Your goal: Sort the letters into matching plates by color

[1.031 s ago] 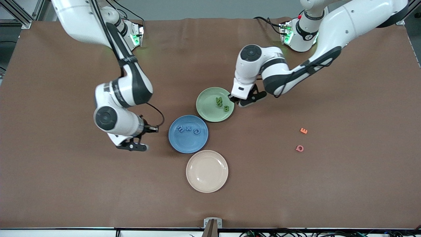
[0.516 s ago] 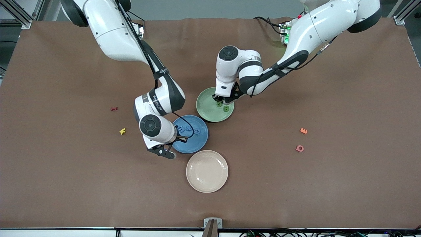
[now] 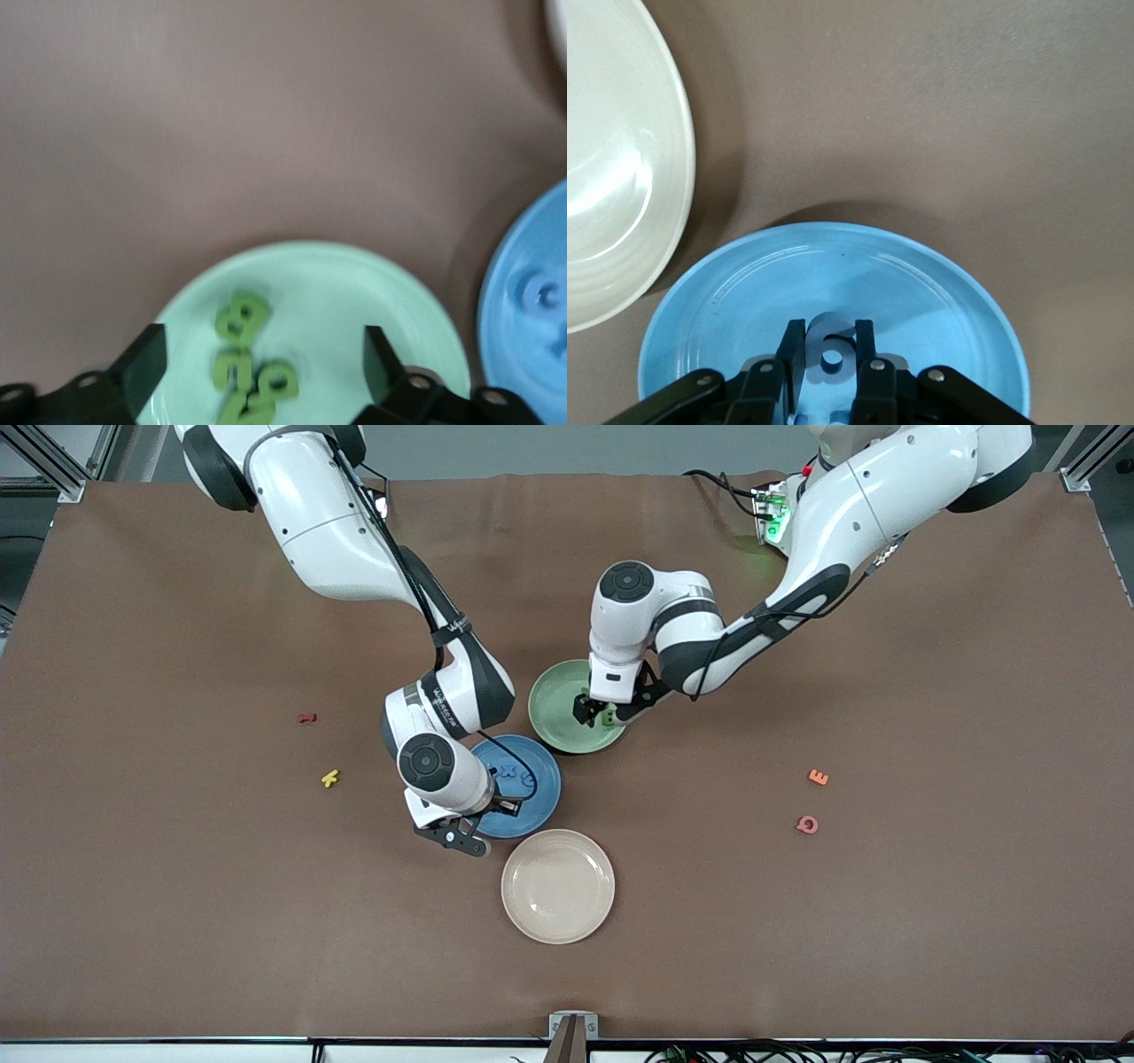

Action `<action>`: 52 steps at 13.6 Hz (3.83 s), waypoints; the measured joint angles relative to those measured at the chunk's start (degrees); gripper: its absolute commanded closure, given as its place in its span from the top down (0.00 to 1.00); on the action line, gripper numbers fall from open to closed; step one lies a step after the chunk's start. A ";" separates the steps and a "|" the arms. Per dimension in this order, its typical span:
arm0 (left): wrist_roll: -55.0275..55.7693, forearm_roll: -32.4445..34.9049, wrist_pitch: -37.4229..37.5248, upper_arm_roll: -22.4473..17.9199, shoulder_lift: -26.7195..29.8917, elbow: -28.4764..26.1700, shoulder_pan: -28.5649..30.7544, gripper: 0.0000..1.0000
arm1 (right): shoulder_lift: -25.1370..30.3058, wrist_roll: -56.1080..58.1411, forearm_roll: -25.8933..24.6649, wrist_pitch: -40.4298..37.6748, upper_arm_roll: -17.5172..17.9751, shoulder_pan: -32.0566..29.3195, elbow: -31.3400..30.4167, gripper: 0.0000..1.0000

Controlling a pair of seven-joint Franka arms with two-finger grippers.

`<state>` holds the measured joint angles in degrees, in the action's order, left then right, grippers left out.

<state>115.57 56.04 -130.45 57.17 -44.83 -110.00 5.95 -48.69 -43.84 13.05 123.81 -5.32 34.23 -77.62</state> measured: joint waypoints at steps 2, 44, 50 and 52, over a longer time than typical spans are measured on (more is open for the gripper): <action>-6.11 0.00 0.52 1.61 0.62 0.63 4.80 1.00 | -0.19 -0.23 0.02 0.02 0.01 0.08 0.22 0.20; -105.47 -54.37 43.61 -50.24 47.48 19.17 -4.02 1.00 | 51.33 46.75 -12.40 -34.48 -1.79 -30.14 -11.52 1.00; -106.94 -56.01 44.28 -52.00 47.78 18.87 -4.05 1.00 | 51.23 47.79 -12.40 -34.47 -1.79 -30.75 -11.24 1.00; -106.94 -56.02 44.43 -52.00 48.42 18.86 -4.12 1.00 | 50.93 49.61 -12.40 -34.47 -1.77 -30.76 -11.23 1.00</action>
<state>8.63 0.02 -86.02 5.18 3.59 -91.13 1.83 2.24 5.78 0.66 89.34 -7.09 3.47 -88.85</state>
